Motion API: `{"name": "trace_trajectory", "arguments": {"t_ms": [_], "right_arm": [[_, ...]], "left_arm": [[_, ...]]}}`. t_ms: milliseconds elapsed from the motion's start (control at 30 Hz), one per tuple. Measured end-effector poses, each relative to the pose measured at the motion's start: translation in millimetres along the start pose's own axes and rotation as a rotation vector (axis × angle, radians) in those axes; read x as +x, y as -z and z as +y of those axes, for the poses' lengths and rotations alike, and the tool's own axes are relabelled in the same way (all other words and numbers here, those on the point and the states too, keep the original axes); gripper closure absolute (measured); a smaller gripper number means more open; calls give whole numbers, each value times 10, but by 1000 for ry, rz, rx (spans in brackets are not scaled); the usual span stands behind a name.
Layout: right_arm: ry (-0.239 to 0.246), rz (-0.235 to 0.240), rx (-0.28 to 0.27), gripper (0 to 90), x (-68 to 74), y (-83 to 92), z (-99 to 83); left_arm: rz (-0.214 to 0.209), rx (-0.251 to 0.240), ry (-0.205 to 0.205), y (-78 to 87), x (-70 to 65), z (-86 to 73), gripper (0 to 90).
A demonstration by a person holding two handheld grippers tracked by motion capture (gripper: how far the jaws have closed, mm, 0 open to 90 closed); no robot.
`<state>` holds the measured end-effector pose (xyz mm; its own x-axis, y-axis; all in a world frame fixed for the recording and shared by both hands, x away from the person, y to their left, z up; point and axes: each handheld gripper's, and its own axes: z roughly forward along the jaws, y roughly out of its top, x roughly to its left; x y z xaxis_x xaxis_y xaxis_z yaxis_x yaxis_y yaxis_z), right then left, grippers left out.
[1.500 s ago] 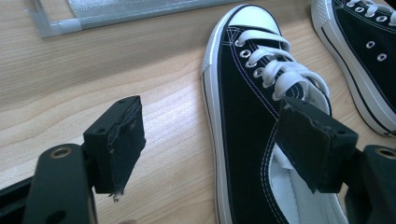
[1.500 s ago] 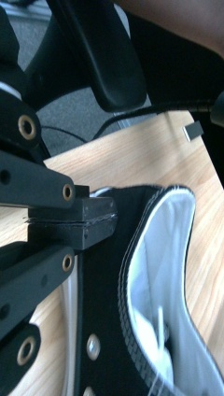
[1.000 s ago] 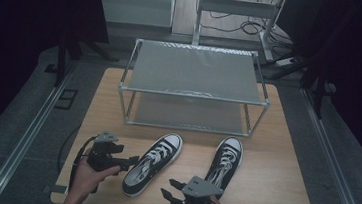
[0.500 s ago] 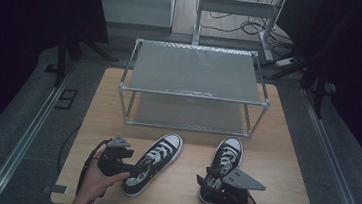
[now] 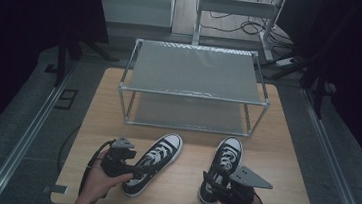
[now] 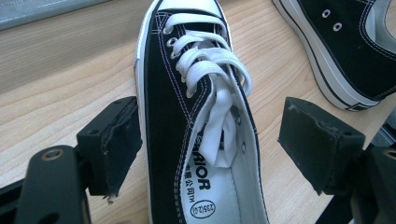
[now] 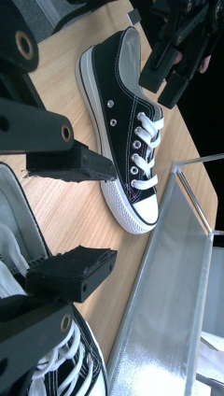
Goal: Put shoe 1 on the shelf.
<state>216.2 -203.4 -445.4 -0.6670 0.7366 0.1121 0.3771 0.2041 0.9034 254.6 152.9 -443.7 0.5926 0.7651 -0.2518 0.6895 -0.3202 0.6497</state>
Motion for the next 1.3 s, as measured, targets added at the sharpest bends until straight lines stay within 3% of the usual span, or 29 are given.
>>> {"name": "trace_trajectory", "arguments": {"t_ms": [267, 600, 900, 1300], "right_arm": [[-11, -11, -4, 549, -47, 26, 11], [-13, -13, -1, 549, -53, 34, 14], [-15, -15, 5, 549, -52, 28, 12], [-16, -12, 13, 548, -43, 6, -3]], "left_arm": [[8, 43, -5, -100, -56, 26, 202], [17, 123, -43, -253, -179, 114, 178], [41, 182, -53, -329, -192, 191, 155], [114, 296, -70, -523, -156, 288, 145]]}}
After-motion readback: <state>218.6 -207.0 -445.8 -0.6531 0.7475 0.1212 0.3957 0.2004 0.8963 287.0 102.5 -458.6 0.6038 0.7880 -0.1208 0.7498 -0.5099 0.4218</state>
